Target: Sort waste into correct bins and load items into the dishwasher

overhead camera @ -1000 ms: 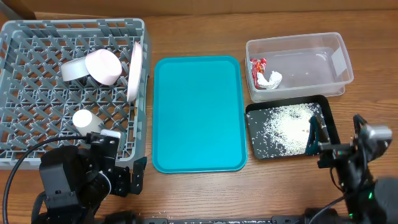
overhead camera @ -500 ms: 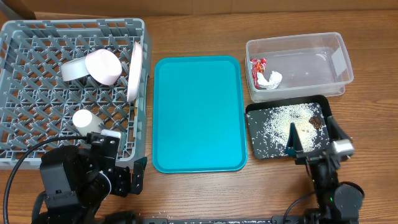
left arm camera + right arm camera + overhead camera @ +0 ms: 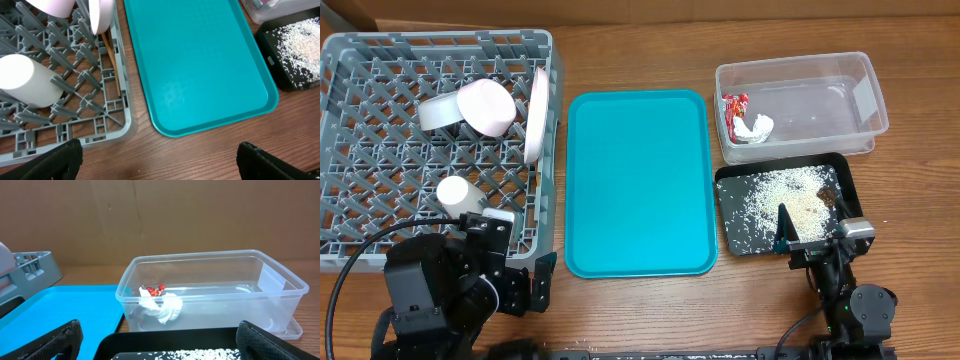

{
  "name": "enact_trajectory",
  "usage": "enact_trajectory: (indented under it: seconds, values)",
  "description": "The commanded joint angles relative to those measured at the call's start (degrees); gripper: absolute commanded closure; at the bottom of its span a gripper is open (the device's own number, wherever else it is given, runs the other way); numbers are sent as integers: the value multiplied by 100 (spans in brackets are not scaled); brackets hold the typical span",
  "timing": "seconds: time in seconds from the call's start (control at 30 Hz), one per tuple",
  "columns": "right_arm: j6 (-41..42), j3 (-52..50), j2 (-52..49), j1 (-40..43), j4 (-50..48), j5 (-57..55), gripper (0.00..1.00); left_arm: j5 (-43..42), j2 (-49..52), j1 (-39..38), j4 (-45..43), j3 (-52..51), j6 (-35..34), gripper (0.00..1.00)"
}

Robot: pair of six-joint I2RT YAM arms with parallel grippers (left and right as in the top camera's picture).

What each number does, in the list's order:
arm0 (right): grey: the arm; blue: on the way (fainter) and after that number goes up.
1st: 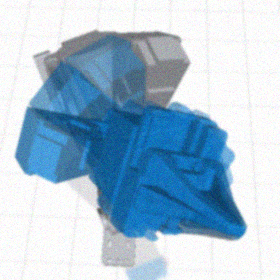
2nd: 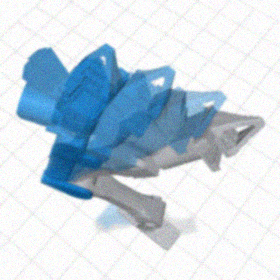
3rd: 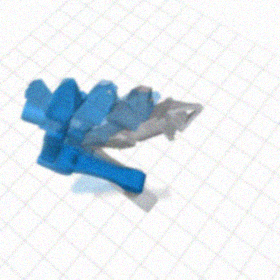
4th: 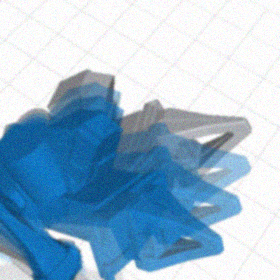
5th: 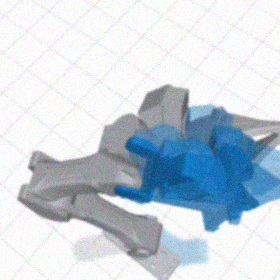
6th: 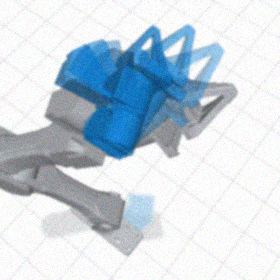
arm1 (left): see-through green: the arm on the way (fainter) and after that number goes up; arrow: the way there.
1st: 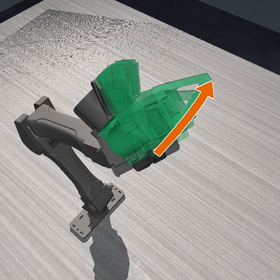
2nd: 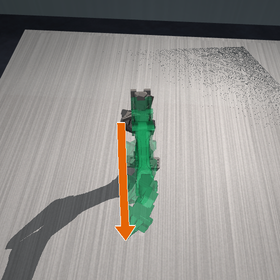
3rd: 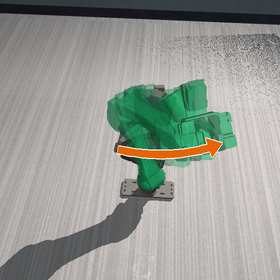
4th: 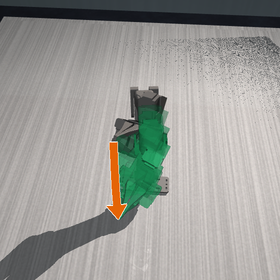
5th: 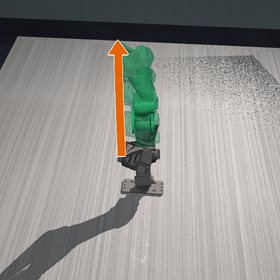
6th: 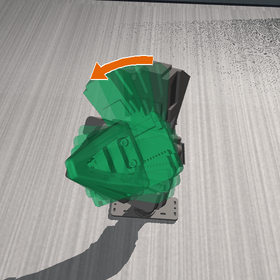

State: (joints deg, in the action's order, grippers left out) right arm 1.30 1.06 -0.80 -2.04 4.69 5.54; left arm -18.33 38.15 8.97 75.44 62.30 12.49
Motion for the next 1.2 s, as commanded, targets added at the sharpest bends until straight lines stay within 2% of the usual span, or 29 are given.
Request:
enact_trajectory:
  seconds: [0.0, 0.5, 0.67, 0.83, 0.93, 1.03, 1.17]
  values:
    - [17, -59, 63, -37, -28, -57, 0, -94, -28, -35, -2, -2, 125, 0]
    - [17, -59, 63, -37, -28, -57, 0, -94, -28, -35, 0, -2, 125, 0]
    - [17, -59, 63, -37, -28, -57, 0, 256, -31, -35, 17, -2, 125, 0]
    - [17, -59, 63, -37, -28, -57, 0, 251, -201, -39, 59, -28, 168, 0]
    - [17, -59, 63, -37, -28, -57, 0, 199, -492, -133, -605, -354, 181, 0]
    - [17, -59, 63, -37, -28, -57, 0, 177, -1036, -461, -1652, -1102, 120, 0]
    - [17, -59, 63, -37, -28, -57, 0, 177, -2068, -844, -3340, -2634, -192, 0]
